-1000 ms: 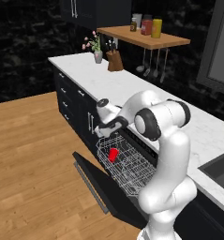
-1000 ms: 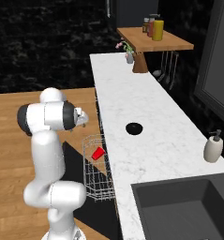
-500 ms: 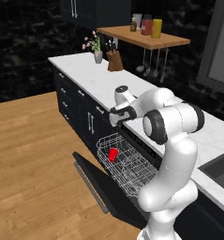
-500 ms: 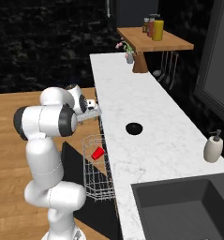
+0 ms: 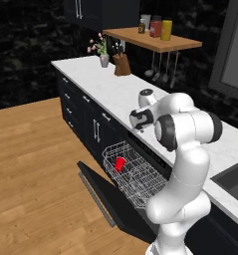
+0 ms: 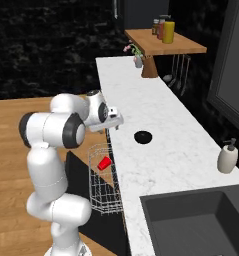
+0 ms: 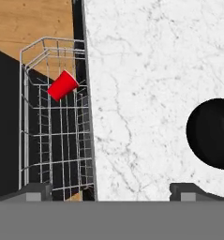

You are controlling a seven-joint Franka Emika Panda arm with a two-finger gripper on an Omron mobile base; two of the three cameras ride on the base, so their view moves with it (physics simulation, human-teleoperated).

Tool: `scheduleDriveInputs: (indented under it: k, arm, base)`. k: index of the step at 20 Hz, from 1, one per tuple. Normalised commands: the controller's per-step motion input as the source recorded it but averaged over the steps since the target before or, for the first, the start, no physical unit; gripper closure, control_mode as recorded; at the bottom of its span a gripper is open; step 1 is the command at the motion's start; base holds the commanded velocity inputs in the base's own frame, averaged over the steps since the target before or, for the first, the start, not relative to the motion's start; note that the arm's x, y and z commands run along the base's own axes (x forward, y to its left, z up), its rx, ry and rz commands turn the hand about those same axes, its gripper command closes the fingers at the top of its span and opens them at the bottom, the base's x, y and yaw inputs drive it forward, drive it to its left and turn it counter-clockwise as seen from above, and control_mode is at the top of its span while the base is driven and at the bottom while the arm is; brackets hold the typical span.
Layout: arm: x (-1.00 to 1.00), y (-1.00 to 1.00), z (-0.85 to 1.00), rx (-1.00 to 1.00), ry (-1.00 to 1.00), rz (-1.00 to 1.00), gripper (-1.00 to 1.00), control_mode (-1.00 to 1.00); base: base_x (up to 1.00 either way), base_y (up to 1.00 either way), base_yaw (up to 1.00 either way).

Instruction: Pick up the cup and bowl from the counter, place them in the dishwasher, and close the dishwasher door.

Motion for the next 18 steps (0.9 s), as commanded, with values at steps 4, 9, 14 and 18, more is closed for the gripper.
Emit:
scheduleDriveInputs:
  k: [4, 9, 14, 18]
  arm:
    - [0.02, -0.57, -0.01, 0.00, 0.01, 0.00, -1.00, -1.00]
    - [0.03, -0.62, -0.04, 0.01, 0.00, 0.00, -1.00, -1.00]
    - [0.01, -0.57, 0.00, 0.01, 0.00, 0.00, -1.00, -1.00]
    - [0.02, -0.34, -0.06, 0.01, 0.00, 0.00, -1.00, -1.00]
  base:
    - [0.00, 0.00, 0.00]
    - [0.00, 0.00, 0.00]
    - [0.00, 0.00, 0.00]
    - [0.00, 0.00, 0.00]
